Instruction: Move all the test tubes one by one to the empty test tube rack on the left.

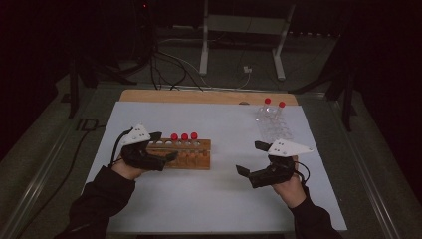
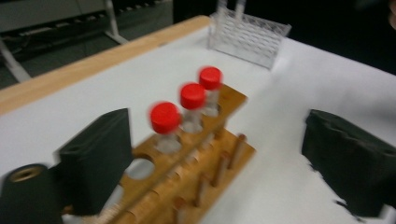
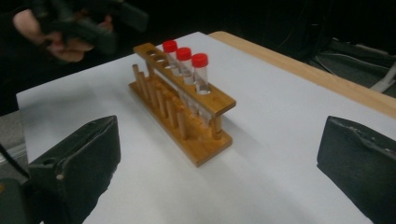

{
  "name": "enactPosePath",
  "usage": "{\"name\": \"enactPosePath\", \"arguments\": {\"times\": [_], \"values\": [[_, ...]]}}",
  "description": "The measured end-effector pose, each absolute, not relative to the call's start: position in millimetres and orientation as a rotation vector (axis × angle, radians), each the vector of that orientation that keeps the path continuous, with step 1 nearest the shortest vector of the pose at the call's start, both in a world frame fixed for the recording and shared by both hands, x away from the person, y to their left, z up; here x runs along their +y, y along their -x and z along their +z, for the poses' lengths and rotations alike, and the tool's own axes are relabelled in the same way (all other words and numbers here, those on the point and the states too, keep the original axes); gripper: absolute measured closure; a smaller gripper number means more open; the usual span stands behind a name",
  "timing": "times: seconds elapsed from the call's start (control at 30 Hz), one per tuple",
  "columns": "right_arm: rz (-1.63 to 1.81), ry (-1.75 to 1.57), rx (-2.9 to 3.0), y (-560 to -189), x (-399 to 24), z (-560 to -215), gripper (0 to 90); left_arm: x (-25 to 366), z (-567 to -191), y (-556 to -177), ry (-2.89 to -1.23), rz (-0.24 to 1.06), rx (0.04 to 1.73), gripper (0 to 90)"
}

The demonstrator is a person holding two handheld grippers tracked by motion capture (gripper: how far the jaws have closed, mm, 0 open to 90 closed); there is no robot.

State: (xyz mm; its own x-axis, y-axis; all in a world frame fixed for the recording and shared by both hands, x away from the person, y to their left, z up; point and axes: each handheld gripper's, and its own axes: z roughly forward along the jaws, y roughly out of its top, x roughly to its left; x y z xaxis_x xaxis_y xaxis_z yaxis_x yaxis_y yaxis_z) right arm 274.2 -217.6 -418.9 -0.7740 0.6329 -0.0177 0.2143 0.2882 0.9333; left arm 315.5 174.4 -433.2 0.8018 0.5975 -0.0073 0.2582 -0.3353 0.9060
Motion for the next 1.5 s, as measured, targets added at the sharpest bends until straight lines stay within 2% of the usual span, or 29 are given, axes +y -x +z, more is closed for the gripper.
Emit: {"name": "enactPosePath", "arguments": {"times": [0.1, 0.73, 1.33, 1.4, 1.5], "values": [[1.471, -0.765, 2.16, -277, -220, -415, 0.0, 173, -436, -309, -1.946, 0.371, 0.608, 2.3], [1.376, -0.918, 1.966, -321, -260, -400, 0.0, 183, -445, -299, -1.895, 0.376, 0.592, 2.3], [1.189, -1.199, 1.826, -389, -307, -427, 0.0, 183, -445, -298, -1.894, 0.38, 0.591, 2.4], [1.181, -1.224, 1.83, -396, -311, -431, 4.0, 184, -445, -298, -1.895, 0.377, 0.59, 2.3], [1.151, -1.261, 1.823, -406, -315, -437, 4.2, 185, -445, -297, -1.894, 0.377, 0.589, 2.4]]}}
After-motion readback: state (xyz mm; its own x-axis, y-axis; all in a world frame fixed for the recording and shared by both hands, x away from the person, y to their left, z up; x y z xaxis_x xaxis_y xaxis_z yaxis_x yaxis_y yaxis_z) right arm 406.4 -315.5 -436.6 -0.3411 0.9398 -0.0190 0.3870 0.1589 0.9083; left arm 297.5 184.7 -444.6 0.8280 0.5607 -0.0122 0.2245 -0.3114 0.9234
